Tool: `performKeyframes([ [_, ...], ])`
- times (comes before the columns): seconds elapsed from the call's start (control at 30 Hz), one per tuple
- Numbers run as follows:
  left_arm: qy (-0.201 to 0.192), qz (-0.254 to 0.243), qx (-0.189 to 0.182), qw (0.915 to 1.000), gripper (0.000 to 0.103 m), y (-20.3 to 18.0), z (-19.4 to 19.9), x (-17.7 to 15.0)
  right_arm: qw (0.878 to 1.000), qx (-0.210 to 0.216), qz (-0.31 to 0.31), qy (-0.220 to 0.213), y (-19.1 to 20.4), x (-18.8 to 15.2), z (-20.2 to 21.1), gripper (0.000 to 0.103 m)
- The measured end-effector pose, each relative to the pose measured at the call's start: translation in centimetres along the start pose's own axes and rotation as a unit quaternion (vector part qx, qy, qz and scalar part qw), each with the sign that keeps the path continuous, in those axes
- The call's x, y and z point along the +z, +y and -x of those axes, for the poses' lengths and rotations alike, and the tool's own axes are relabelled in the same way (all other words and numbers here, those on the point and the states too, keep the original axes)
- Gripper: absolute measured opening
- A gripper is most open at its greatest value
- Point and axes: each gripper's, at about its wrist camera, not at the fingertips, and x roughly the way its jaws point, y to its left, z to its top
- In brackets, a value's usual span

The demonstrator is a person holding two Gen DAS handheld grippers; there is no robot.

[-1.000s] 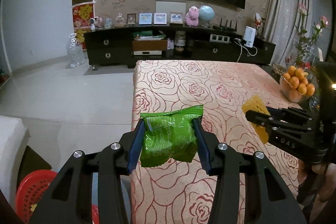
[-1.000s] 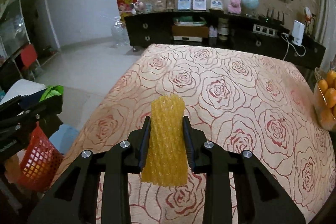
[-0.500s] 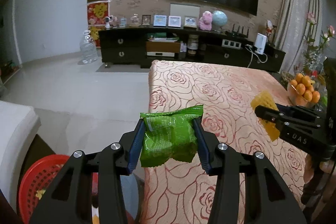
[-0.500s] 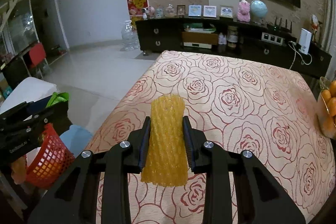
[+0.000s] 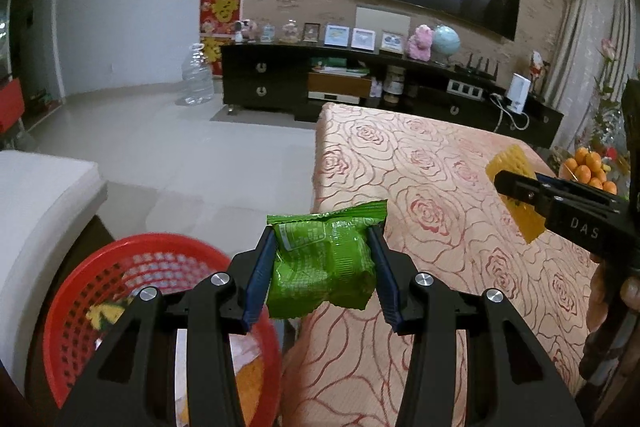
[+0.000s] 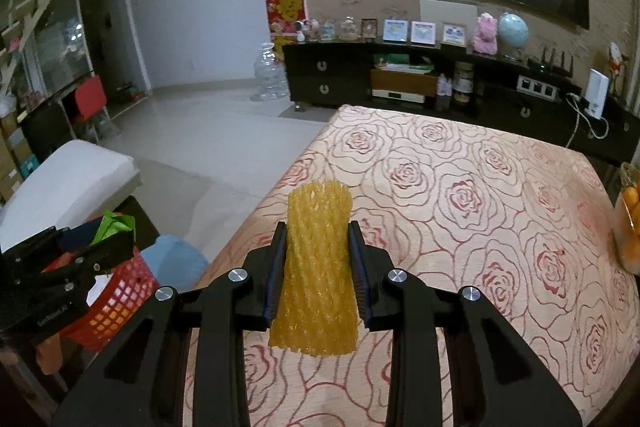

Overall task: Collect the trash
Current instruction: 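Carry the green packet and yellow foam net over the wastebasket with both grippers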

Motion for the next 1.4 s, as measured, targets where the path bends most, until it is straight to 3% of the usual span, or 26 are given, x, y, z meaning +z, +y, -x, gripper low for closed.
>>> performKeyframes([
  [0.37, -0.009, 0.028, 0.045, 0.9986, 0.044, 3.2, 3.6, -0.8, 1.000, 0.012, 0.027, 0.002, 2.9, -0.5, 0.4, 0.029],
  [0.77, -0.009, 0.074, 0.116, 0.9905, 0.044, 8.9, 4.9, -1.9, 0.998, 0.026, 0.052, 0.002, 5.7, -0.6, 0.7, 0.029],
  [1.13, 0.002, 0.081, 0.149, 0.9855, 0.044, 12.0, 4.2, -2.4, 0.990, 0.114, 0.072, 0.037, 11.7, -1.0, -1.1, 0.029],
  [1.4, 0.008, 0.086, 0.158, 0.9837, 0.044, 13.2, 4.0, -2.7, 0.982, 0.156, 0.091, 0.047, 16.1, 0.5, -2.5, 0.029],
])
